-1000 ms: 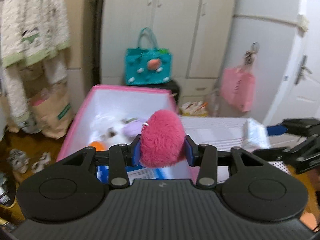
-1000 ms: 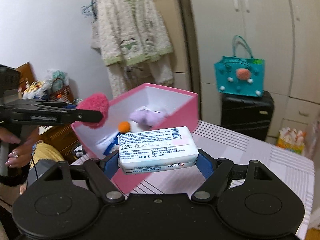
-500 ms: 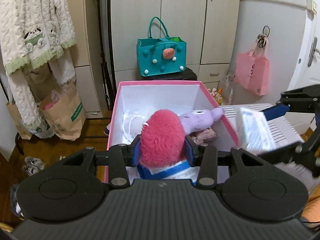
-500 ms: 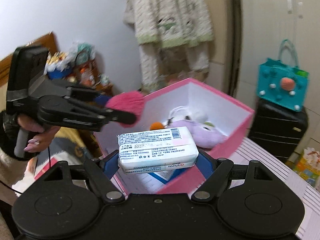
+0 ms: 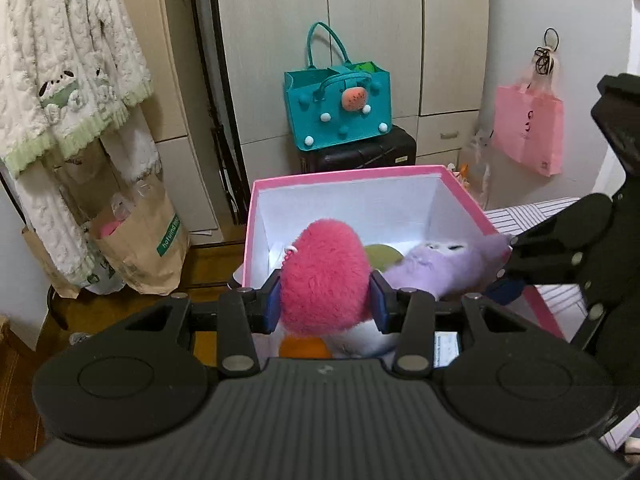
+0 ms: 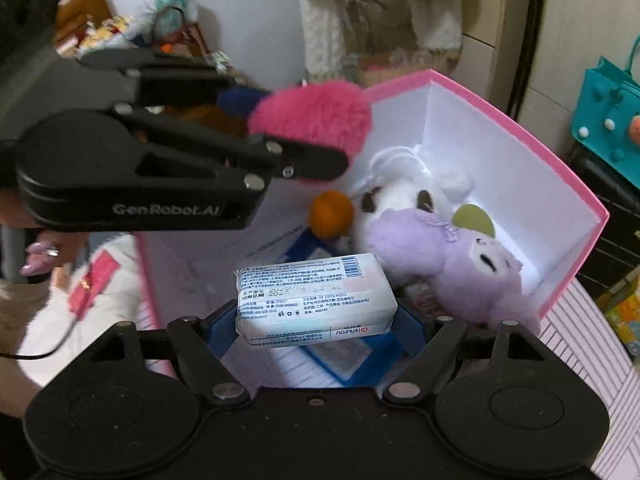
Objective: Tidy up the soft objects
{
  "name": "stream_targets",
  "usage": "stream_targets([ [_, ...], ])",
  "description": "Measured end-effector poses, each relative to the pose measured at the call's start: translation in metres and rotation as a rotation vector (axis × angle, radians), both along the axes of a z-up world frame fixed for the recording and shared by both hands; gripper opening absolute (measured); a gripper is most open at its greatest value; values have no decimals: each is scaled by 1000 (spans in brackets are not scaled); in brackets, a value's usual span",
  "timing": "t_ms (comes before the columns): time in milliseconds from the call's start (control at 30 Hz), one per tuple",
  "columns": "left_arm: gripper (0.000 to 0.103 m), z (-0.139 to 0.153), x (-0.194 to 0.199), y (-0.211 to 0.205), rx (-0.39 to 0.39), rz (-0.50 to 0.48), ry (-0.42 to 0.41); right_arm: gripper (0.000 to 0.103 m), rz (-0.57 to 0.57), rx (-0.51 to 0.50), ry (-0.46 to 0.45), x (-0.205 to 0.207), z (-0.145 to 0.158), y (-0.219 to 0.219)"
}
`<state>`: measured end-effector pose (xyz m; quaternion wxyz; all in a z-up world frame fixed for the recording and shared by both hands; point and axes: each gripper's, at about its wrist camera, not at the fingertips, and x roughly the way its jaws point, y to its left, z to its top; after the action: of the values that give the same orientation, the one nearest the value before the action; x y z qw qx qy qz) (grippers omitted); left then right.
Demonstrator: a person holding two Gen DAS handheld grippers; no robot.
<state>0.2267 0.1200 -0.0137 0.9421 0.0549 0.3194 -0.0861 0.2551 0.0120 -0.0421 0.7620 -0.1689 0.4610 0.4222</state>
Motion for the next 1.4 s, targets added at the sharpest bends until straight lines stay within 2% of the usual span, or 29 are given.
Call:
stream_targets([
  [133, 43, -2, 21, 2, -21, -3, 26, 84, -34, -51, -10, 14, -9, 7],
  [300, 43, -4, 37, -5, -15, -13, 13, 85, -47, -166, -126, 12, -18, 16],
  [433, 45, -5, 49, -7, -57, -7, 30, 88, -55, -131, -147, 1, -13, 9],
  [500, 52, -5, 53, -7, -67, 3, 24, 88, -47, -117, -181, -7, -7, 5],
  [567, 55, -3, 53, -7, -77, 13, 18, 88, -56, -94, -211, -17, 1, -2],
  [733, 66, 8, 33, -4, -91, -3, -13, 88, -88, 51, -234, -34, 29, -31],
  [933, 69, 22, -6, 9, -88, 25, -26, 88, -170, 216, -210, -53, 45, -71],
  [1100, 71, 35, -36, 10, -97, 46, -26, 88, -235, 231, -227, -66, 45, -86],
  [1267, 76, 49, -67, -1, -112, 17, -32, 88, -289, 208, -259, -86, 53, -97],
  [1400, 86, 61, -94, -11, -118, 1, -57, 89, -329, 185, -285, -109, 67, -108],
])
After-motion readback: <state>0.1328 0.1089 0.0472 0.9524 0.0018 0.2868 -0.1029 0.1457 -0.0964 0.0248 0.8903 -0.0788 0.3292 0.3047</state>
